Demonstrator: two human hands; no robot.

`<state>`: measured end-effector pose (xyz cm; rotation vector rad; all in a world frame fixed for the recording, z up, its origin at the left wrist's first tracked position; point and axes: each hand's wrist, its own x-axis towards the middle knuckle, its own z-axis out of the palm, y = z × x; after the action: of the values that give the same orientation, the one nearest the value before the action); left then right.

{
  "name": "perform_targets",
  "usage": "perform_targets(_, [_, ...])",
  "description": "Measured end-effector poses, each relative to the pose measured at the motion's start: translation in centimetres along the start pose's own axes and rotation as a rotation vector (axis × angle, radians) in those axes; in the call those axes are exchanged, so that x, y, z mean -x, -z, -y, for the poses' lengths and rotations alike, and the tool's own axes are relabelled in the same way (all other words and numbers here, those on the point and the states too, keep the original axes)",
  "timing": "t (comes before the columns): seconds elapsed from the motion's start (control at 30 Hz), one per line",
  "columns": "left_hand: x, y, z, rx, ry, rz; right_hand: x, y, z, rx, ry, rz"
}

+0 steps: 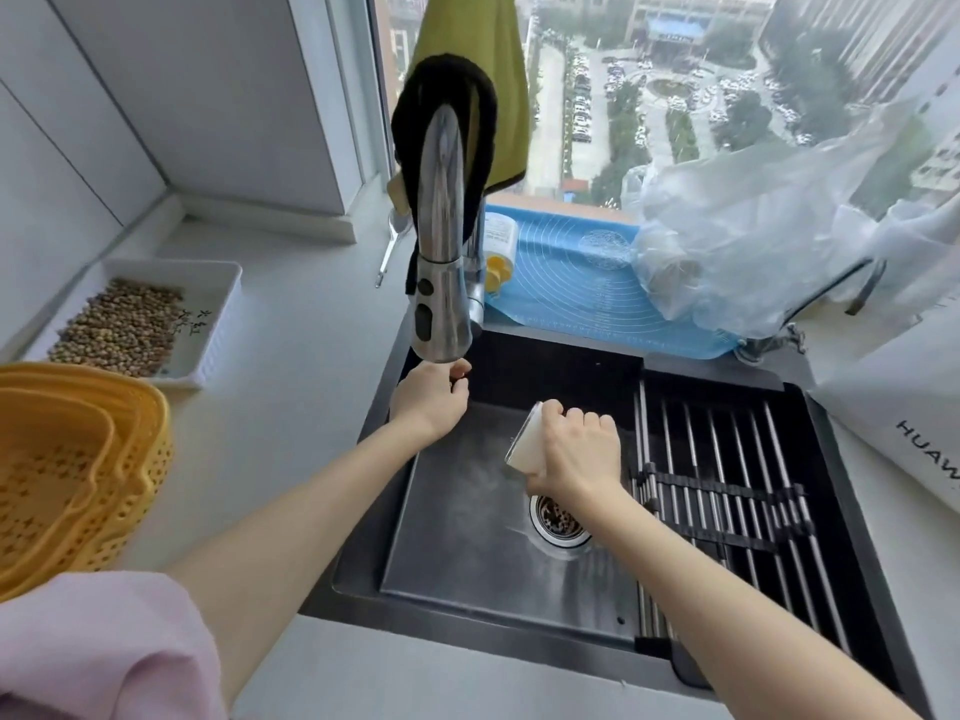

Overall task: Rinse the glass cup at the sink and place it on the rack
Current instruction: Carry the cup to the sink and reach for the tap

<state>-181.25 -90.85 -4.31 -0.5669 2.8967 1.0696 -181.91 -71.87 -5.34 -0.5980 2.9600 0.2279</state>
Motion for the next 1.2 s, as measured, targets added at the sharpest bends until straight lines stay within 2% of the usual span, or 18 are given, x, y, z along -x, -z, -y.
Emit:
perform_targets(0.53, [1.2, 0.6, 0.4, -0.026, -0.024, -0.014, 0.6, 2.2, 1.6, 0.285, 0.169, 0.073])
perform_targets(0.7, [1.2, 1.5, 0.5, -0.011, -0.006, -0.059, 0.5, 2.6, 2.2, 0.277, 0.188, 0.056])
perform_targets(0.8, [1.3, 2.6, 0.1, -0.012, 0.042, -0.126, 0.2, 3.1, 2.2, 0.079, 0.076, 0.112])
perform_targets(0.9, [1.1, 4.1, -0.2, 0.021, 0.027, -0.249, -0.2, 3.3, 1.8, -0.465, -0.116, 0.222])
perform_targets(1.0, [0.2, 5.4, -0.8, 0.033, -0.096, -0.303, 0.1, 3.0, 1.8, -0.96, -0.167, 0.28])
perform_targets(1.2, [-0.8, 6.4, -1.8, -0.102, -0.088, -0.387, 1.1, 3.5, 3.6, -1.237, -0.087, 0.158])
